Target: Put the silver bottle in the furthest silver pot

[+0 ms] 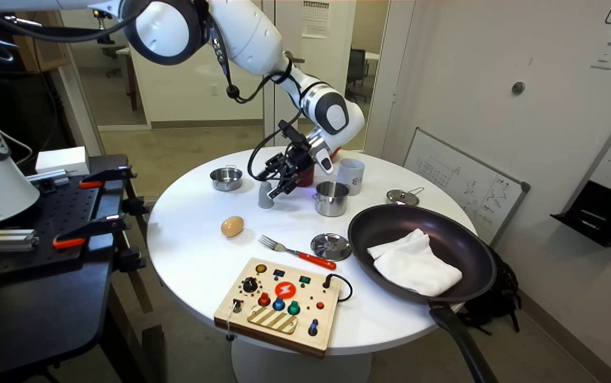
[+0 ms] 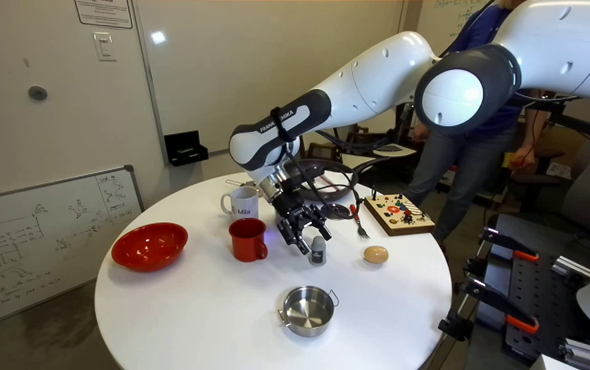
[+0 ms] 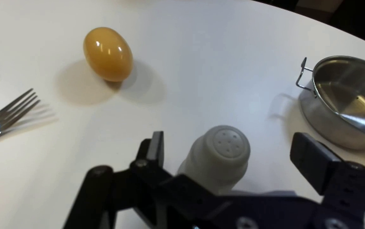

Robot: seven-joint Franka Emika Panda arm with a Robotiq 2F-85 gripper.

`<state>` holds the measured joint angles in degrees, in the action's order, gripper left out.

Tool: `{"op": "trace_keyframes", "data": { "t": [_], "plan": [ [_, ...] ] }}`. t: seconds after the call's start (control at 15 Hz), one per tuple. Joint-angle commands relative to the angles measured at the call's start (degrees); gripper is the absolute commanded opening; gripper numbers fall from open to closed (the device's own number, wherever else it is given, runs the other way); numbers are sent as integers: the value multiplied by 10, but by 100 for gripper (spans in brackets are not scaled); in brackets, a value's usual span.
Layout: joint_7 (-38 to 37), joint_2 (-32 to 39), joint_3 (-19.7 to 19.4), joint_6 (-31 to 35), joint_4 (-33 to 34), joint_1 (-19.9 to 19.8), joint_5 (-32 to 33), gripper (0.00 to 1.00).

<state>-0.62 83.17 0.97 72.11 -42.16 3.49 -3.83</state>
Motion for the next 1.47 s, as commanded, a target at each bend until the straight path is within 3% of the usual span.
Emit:
{"op": "trace_keyframes", "data": {
  "t": [0.0, 0.07, 0.13, 0.67, 0.73, 0.8, 0.87, 0.93, 1.07, 1.2, 1.4],
  "plan": [
    [3, 26, -4, -21, 46, 5, 9, 100],
    [-1, 33, -1, -25, 58, 3, 13, 100],
    [1, 8, -2, -6, 14, 2, 14, 100],
    [1, 8, -2, -11, 15, 1, 21, 100],
    [1, 8, -1, -11, 15, 1, 20, 93],
    [1, 8, -1, -12, 15, 0, 20, 93],
    [3, 8, -1, -13, 15, 0, 20, 78],
    [3, 8, 0, -13, 15, 0, 20, 81],
    [3, 8, 0, -14, 15, -1, 20, 73],
    [3, 8, 0, -15, 15, -1, 19, 45],
    [5, 8, 0, -16, 16, -1, 20, 23]
  ]
}}
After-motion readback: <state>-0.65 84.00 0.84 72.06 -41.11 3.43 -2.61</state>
